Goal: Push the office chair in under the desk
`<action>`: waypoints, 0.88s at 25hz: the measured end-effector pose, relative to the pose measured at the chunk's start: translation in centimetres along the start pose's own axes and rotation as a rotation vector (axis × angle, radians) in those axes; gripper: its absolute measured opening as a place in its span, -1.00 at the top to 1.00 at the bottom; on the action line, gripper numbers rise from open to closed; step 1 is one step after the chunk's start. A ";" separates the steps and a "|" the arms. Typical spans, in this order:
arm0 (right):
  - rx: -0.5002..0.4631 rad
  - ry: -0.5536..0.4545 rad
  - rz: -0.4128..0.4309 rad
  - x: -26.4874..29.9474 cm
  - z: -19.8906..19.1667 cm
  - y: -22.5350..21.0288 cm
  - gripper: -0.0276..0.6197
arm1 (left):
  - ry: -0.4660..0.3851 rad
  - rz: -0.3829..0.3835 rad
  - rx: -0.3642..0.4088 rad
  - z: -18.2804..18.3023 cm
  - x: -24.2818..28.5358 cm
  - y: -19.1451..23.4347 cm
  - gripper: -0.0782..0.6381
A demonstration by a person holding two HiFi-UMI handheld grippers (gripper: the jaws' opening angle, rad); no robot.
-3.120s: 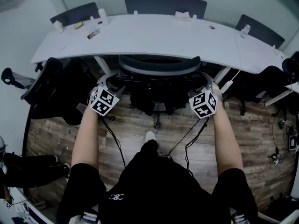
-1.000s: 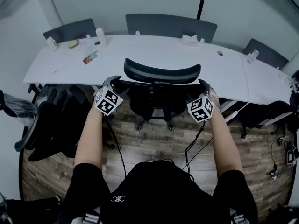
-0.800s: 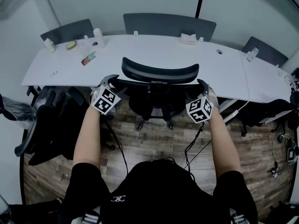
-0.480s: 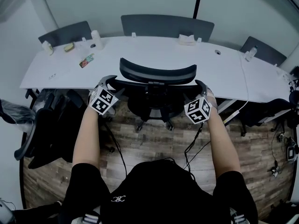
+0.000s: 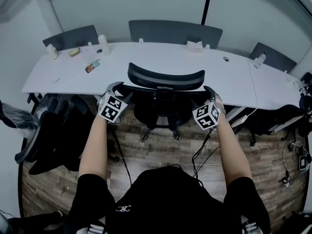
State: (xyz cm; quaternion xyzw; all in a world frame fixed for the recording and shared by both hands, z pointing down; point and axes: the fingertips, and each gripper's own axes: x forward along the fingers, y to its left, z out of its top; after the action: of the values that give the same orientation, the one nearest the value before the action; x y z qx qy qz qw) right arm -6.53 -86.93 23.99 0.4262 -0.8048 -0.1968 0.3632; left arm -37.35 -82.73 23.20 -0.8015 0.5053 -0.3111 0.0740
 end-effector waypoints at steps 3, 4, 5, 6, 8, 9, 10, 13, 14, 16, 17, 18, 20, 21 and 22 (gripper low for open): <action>0.145 -0.126 -0.090 -2.8 1.0 -0.3 0.08 | -0.084 0.042 -0.147 1.6 -1.9 -1.2 0.35; 0.227 -0.177 -0.127 -4.0 1.4 -0.6 0.22 | -0.099 0.066 -0.181 2.0 -2.4 -1.7 0.43; 0.307 -0.219 -0.164 -5.3 1.6 -1.0 0.36 | -0.112 0.092 -0.218 2.3 -2.9 -2.2 0.55; 0.379 -0.250 -0.197 -6.4 1.8 -1.3 0.56 | -0.125 0.115 -0.266 2.6 -3.3 -2.7 0.71; 0.487 -0.285 -0.230 -8.2 2.1 -1.2 0.90 | -0.149 0.136 -0.379 3.1 -3.9 -4.2 0.78; 0.526 -0.295 -0.228 -8.9 2.4 -0.7 0.90 | -0.156 0.136 -0.423 3.4 -4.1 -5.1 0.78; 0.556 -0.305 -0.218 -9.5 2.7 0.0 0.90 | -0.160 0.133 -0.448 3.7 -4.3 -6.1 0.78; 0.611 -0.337 -0.175 -11.3 4.1 2.9 0.90 | -0.166 0.127 -0.434 5.2 -5.4 -8.7 0.78; 0.633 -0.346 -0.155 -11.9 4.6 3.8 0.90 | -0.173 0.125 -0.425 5.8 -5.8 -9.6 0.78; 0.681 -0.361 -0.108 -12.7 5.5 5.2 0.90 | -0.192 0.120 -0.422 7.0 -6.5 -11.1 0.78; 0.702 -0.368 -0.081 -13.1 5.9 5.8 0.90 | -0.200 0.120 -0.423 7.4 -6.8 -11.8 0.78; 0.720 -0.375 -0.052 -13.5 6.4 6.3 0.90 | -0.205 0.124 -0.420 7.9 -7.2 -12.4 0.78; 0.754 -0.385 -0.001 -13.9 7.1 6.7 0.90 | -0.214 0.129 -0.399 9.0 -7.9 -13.6 0.78; 0.769 -0.388 0.015 -14.1 7.4 6.8 0.90 | -0.219 0.129 -0.384 9.5 -8.2 -14.1 0.78; 0.780 -0.392 0.024 -14.2 7.6 6.7 0.90 | -0.224 0.127 -0.370 10.0 -8.5 -14.5 0.78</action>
State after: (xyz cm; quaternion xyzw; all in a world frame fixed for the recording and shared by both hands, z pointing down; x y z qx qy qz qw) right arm -10.63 -71.36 17.26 0.4765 -0.8776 0.0490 0.0178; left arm -23.07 -70.50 17.94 -0.7976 0.5918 -0.1166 0.0008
